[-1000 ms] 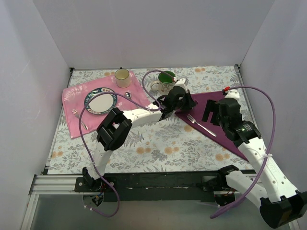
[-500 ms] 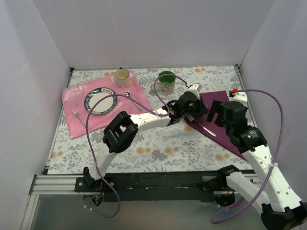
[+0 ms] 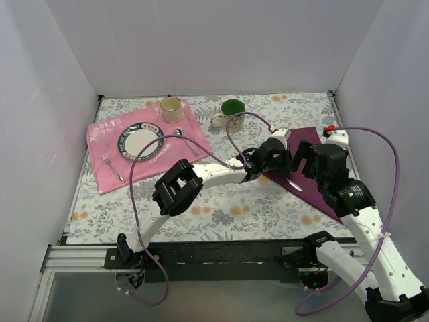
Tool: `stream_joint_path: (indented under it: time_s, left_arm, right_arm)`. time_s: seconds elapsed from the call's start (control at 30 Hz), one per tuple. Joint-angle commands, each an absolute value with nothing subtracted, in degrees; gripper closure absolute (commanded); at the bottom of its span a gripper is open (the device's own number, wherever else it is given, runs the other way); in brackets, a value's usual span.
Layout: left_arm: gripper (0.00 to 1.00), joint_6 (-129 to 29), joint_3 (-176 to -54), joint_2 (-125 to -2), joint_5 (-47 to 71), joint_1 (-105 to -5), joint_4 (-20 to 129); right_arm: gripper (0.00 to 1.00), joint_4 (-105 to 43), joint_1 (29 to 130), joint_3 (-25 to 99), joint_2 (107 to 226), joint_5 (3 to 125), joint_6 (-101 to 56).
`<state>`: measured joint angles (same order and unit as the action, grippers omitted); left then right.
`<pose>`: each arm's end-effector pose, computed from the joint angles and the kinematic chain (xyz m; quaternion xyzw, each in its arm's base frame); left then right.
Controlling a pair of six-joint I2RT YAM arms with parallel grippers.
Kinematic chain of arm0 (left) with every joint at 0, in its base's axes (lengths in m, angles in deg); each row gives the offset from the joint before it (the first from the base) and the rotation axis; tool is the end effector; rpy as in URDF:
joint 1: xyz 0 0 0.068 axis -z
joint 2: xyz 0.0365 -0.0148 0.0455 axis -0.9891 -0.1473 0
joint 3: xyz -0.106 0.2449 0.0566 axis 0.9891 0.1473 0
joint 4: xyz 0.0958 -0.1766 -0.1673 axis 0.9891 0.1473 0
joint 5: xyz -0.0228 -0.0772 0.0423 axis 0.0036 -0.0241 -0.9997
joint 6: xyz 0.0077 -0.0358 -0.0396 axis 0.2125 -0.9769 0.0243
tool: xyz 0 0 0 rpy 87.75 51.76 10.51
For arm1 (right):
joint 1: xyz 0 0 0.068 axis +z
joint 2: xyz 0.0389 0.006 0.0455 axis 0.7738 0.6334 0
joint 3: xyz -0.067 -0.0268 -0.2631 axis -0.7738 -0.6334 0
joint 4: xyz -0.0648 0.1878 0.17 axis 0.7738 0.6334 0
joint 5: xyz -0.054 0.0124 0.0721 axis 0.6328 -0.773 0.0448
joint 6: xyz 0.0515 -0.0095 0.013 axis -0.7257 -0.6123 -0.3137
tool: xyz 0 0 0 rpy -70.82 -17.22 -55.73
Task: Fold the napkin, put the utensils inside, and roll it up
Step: Fold the napkin
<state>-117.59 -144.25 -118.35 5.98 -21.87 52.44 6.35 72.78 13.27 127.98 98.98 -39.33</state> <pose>0.2687 -0.4619 0.1990 -0.1337 0.8333 -0.5077 0.1730 0.1462 0.0417 0.3404 0.1336 0.8332 0.0074 0.5366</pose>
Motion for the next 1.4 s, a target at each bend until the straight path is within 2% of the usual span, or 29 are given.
stream_joint_path:
  time_s: [0.0,0.83,1.1,1.13,1.23,1.27,1.37]
  left_arm:
    - [1.0,-117.4,-147.7,-119.1,6.4,-21.1,52.8]
    - [0.99,-117.0,-145.3,-122.3,8.9,-18.8,52.7]
    - [0.96,-117.1,-144.1,-122.6,9.3,-18.5,52.5]
    - [0.94,-116.8,-144.1,-122.4,9.1,-18.5,52.4]
    - [0.71,-115.8,-145.0,-121.5,9.0,-18.5,53.5]
    - [0.55,-115.7,-146.3,-121.0,8.9,-18.5,54.9]
    - [0.45,-115.7,-147.8,-118.5,10.8,-19.0,58.3]
  right_arm:
    - [0.01,6.2,72.7,14.0,127.0,100.3,-40.0]
    - [0.01,6.6,72.6,13.5,128.4,100.8,-40.8]
    - [0.01,6.3,72.7,12.9,128.4,100.3,-41.1]
    - [0.01,6.2,72.6,12.8,128.5,100.3,-41.1]
    - [0.01,6.4,72.6,12.6,129.6,100.2,-41.8]
    - [0.01,7.4,72.6,12.7,130.3,100.3,-42.4]
    - [0.01,8.6,72.1,14.4,134.7,100.8,-43.2]
